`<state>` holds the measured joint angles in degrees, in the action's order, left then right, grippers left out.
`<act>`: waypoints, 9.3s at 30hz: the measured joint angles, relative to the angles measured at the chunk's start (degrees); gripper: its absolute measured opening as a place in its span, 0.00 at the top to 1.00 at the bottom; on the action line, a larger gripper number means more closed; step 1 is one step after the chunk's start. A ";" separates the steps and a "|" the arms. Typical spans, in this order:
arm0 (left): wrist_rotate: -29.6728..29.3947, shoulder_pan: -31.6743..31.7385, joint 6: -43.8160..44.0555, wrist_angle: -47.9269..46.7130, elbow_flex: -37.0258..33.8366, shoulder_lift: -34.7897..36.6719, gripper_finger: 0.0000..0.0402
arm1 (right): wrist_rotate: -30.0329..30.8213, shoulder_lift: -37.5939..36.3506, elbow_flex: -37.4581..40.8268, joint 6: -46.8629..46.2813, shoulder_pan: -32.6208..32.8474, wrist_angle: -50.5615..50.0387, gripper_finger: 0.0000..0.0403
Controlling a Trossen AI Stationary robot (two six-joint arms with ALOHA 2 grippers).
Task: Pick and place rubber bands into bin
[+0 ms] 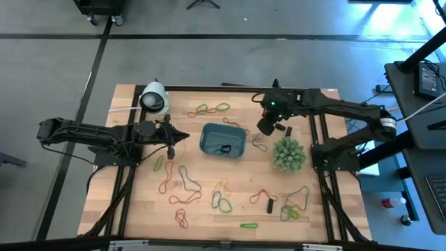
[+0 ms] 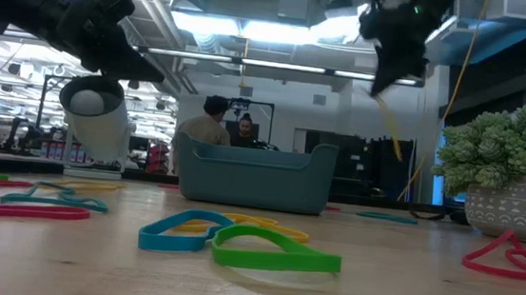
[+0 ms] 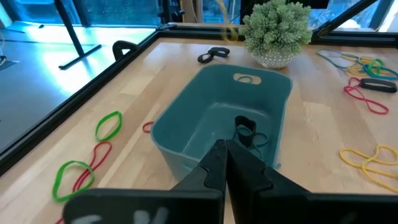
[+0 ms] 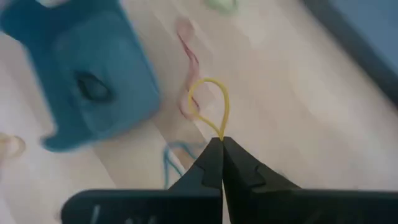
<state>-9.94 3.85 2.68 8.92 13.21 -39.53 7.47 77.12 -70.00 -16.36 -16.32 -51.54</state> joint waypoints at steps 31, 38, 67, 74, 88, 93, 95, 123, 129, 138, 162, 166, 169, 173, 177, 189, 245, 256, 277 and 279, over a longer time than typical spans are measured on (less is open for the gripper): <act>0.63 0.00 0.11 0.12 0.00 0.00 1.00 | -7.47 26.72 -7.71 7.62 9.69 25.50 1.00; 0.61 0.01 0.11 0.13 0.00 0.00 1.00 | -7.70 33.91 -7.71 7.47 9.69 26.52 1.00; -2.42 0.00 0.18 0.38 0.00 0.00 1.00 | -7.77 36.41 -11.15 6.16 9.41 18.13 0.66; -2.43 -0.01 1.17 1.97 0.02 0.00 0.99 | -10.86 36.33 -14.73 8.66 9.45 13.65 0.66; -2.43 -0.01 1.66 2.08 0.02 0.00 0.99 | -7.02 36.35 -14.09 5.72 9.60 14.64 0.66; -2.43 -0.01 1.64 2.07 0.02 0.02 0.99 | -6.26 36.35 -14.09 5.86 9.47 14.49 0.66; -2.43 -0.01 1.64 2.06 0.02 0.02 0.99 | -6.37 36.35 -14.13 6.19 9.67 14.43 0.66; -5.96 -0.49 2.63 -4.49 1.58 -1.46 0.99 | -5.62 -16.42 41.53 0.56 15.91 54.19 0.97; -12.63 -0.06 7.73 -18.79 8.17 -6.49 1.00 | -5.54 -17.36 51.36 0.13 15.88 66.19 0.97; -10.61 5.41 21.98 -38.32 15.26 -14.80 0.89 | -5.47 -17.28 55.93 -2.93 15.88 71.48 0.97; -5.30 10.61 34.06 -42.63 15.37 -36.01 0.86 | -5.57 -17.27 55.94 -2.76 15.88 72.47 0.97; -5.05 10.61 34.34 -42.45 15.41 -36.72 0.88 | -5.58 -17.27 55.94 -2.76 15.88 72.49 0.97; -4.77 10.61 35.58 -42.12 15.33 -36.27 0.92 | -5.58 -17.27 55.94 -2.73 15.88 72.51 0.97; -4.44 10.55 35.58 -41.64 15.19 -35.26 0.99 | -5.58 -17.27 55.94 -2.73 15.88 72.53 0.97; -4.22 10.54 35.72 -41.05 15.02 -34.29 0.98 | -5.58 -17.27 55.94 -2.79 15.88 72.53 0.97; -3.45 10.52 35.67 -37.01 15.04 -34.16 0.92 | -5.58 -17.27 55.94 -2.73 15.88 72.53 0.97; -25.19 -3.82 11.93 -43.94 54.14 -35.93 1.00 | -5.58 -17.25 55.92 -2.67 15.87 72.71 0.97; -19.34 -4.17 6.66 -34.97 54.27 -41.38 1.00 | -5.57 -17.25 55.92 -2.66 15.85 72.75 0.97; -13.54 -4.07 11.31 -36.66 54.25 -62.08 0.99 | -5.58 -17.25 55.92 -2.67 15.87 72.73 0.97; -10.82 -3.76 11.69 -36.75 54.25 -63.16 0.98 | -5.56 -17.25 55.92 -2.67 15.88 72.75 0.97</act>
<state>-20.75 0.09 14.36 -27.83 67.46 -102.69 1.91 59.88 -14.09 -19.03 -0.45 21.21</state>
